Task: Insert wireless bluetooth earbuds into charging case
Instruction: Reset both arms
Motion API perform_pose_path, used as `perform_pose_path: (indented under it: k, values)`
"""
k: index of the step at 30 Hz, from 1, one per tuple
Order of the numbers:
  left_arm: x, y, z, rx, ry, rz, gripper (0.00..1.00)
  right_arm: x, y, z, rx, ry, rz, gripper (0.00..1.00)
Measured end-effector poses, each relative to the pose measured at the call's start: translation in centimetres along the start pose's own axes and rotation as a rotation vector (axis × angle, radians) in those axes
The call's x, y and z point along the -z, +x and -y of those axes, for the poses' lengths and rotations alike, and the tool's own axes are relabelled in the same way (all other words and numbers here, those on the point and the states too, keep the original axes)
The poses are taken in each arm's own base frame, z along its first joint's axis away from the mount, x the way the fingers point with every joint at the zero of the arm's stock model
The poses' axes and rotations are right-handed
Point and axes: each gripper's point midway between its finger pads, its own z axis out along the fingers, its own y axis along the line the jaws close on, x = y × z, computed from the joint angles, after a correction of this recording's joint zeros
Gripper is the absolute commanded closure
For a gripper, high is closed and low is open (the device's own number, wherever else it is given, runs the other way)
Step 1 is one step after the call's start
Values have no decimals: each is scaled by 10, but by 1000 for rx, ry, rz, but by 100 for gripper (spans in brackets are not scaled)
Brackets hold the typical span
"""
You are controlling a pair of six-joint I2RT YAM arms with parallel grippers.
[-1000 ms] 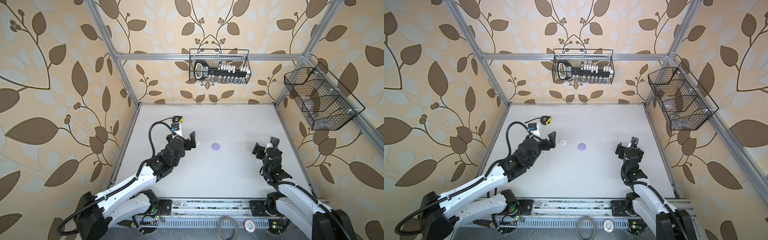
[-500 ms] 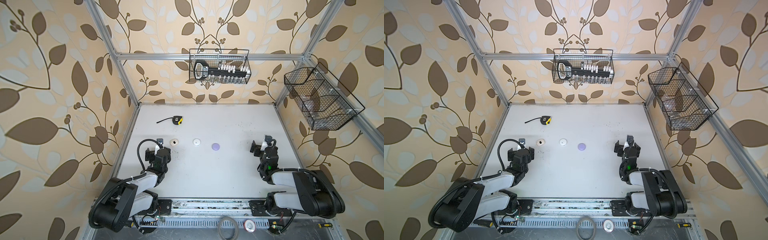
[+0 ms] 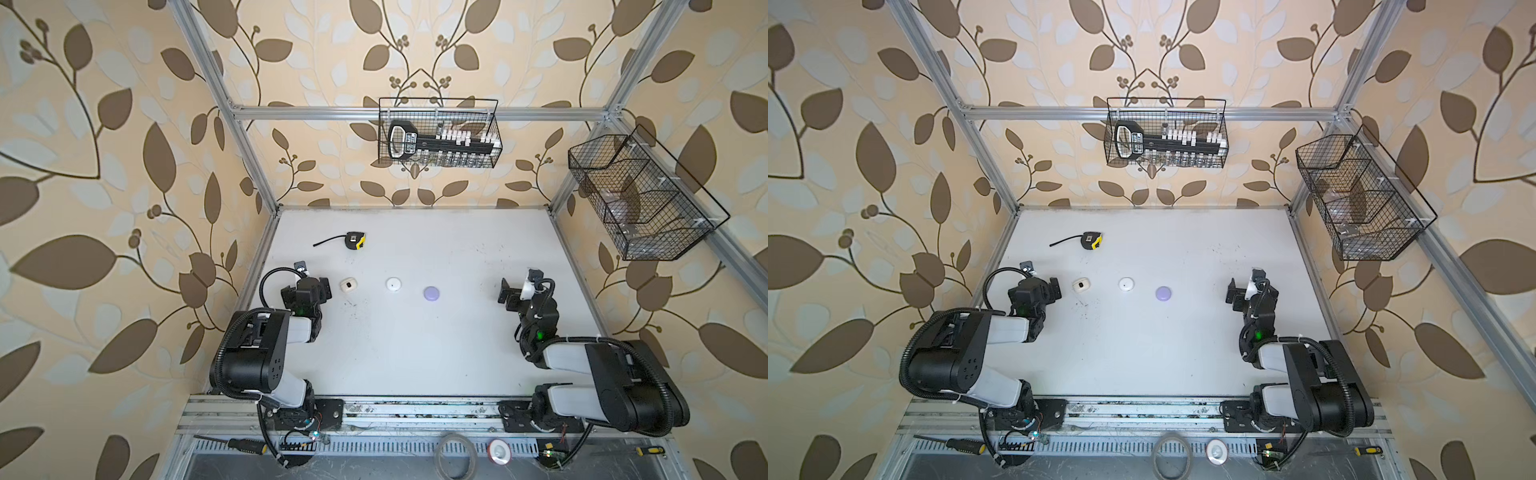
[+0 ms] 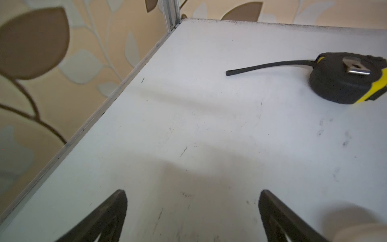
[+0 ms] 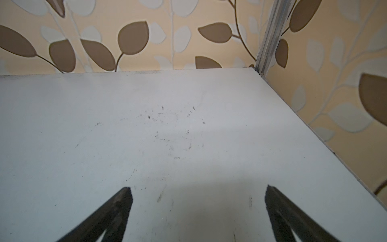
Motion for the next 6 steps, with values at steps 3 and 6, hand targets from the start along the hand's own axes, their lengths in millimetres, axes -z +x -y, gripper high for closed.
perform_pose_path:
  k: [3,6]
  values:
    - [0,0,2,10,15,-2,1,0,0,-1,0,-5,0,0]
    - [0,1,4,17,22,-5,1,0,-1,-2,0,-8,2,0]
